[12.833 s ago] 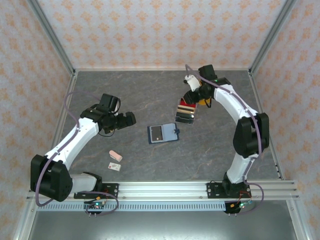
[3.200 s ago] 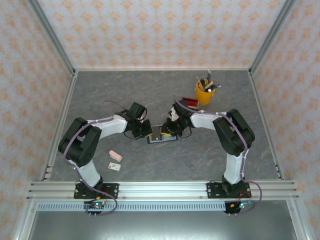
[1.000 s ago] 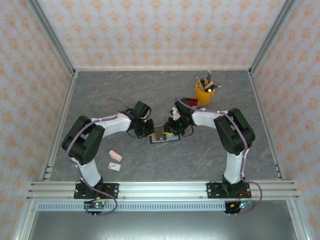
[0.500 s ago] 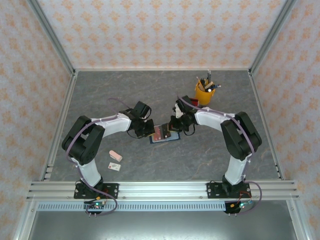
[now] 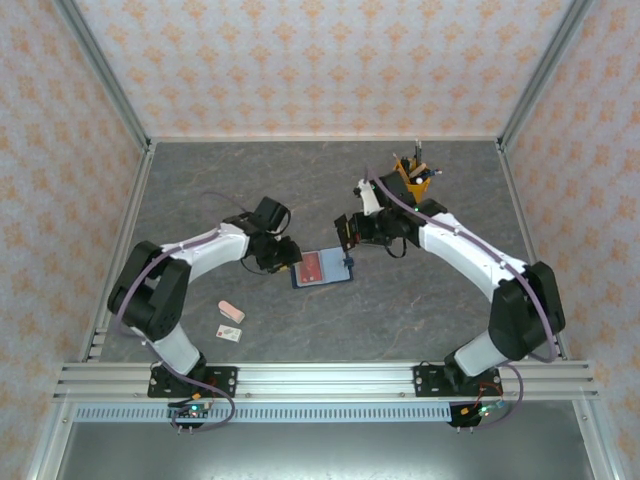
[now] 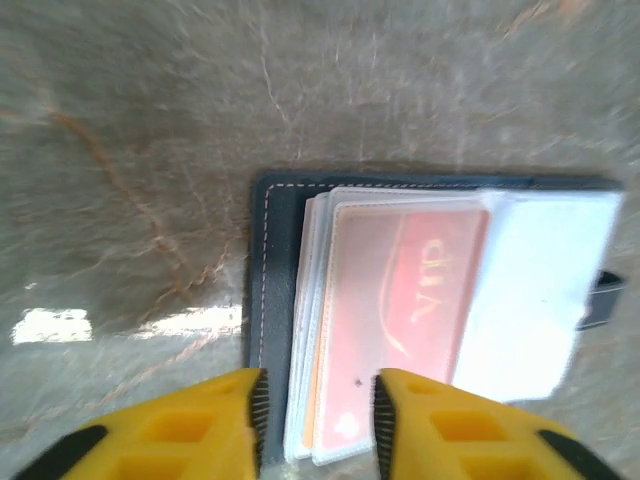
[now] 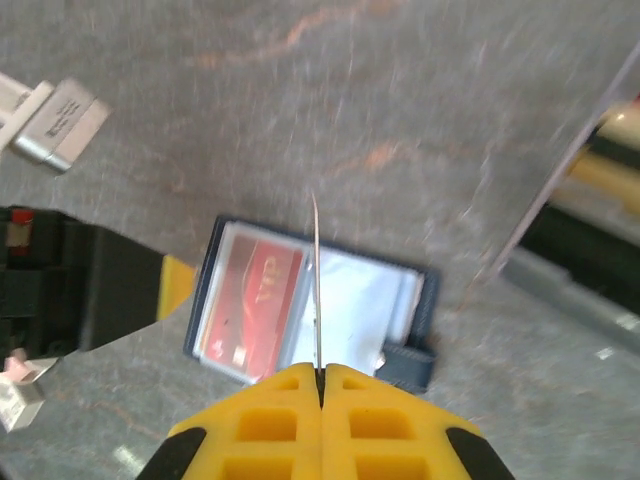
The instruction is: Take the credit cards out of the card holder
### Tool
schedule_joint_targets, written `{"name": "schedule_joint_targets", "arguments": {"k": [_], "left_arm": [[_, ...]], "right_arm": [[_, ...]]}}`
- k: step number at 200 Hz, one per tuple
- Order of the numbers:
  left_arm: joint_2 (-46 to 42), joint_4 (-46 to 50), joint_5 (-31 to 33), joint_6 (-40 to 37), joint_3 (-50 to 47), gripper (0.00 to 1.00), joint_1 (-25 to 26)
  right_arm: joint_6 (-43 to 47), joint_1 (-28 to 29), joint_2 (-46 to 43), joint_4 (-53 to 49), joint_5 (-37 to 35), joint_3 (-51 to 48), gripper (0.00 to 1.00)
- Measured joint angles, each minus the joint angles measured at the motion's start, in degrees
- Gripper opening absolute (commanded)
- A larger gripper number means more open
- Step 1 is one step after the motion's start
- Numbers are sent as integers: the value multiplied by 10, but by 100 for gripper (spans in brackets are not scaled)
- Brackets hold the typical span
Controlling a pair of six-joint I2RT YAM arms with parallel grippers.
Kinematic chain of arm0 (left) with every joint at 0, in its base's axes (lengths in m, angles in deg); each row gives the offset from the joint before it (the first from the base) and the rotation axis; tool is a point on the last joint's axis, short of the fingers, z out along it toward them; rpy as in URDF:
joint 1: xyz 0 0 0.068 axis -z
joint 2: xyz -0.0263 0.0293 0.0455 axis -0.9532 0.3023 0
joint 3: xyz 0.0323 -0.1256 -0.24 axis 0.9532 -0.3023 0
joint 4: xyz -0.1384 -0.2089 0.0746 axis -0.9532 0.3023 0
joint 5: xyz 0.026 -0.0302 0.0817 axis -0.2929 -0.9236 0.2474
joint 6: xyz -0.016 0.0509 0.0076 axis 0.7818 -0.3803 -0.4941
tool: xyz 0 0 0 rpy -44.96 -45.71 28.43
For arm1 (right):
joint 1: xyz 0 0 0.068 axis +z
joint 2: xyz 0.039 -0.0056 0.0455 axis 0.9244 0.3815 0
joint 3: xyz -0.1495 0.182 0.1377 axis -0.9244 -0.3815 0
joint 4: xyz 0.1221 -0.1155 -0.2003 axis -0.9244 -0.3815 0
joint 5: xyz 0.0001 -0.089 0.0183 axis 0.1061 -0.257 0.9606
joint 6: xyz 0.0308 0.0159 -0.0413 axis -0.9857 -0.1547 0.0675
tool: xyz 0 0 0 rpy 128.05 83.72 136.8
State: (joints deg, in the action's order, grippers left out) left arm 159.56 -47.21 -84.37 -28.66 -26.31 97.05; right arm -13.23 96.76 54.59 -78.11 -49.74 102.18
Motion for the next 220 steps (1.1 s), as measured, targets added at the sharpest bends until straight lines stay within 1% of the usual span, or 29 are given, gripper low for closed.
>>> {"name": "schedule_joint_targets", "arguments": {"k": [30,55,64,74,100,124,154,183,220], "left_arm": [[-69,31,6,-10,1,65,-34],[-117,57,23,-21,1,82,-65],[-132,68,32,-26,1,87,-73],[-147,80,43,-34,0,90,-79],[-179,104,65,-46,-5,99,-83],[-202,116,82,-54,-11,100,-83],[-209,125,95,-59,-12,100,-85],[-208,135,104,-63,-13,100,-87],[-206,146,108,-70,-12,100,-87]], "right_arm": [[71,-18,-7,-15,-55,40,0],[159,-40,-6,-30,-82,68,0],[192,-49,-5,-40,-82,78,0],[239,-60,-1,-57,-71,94,0],[356,-83,18,-101,-49,130,0],[464,-88,56,-161,-43,164,0],[554,-88,118,-217,-54,197,0],[612,-88,168,-250,-70,214,0],[652,-88,217,-274,-72,247,0]]}}
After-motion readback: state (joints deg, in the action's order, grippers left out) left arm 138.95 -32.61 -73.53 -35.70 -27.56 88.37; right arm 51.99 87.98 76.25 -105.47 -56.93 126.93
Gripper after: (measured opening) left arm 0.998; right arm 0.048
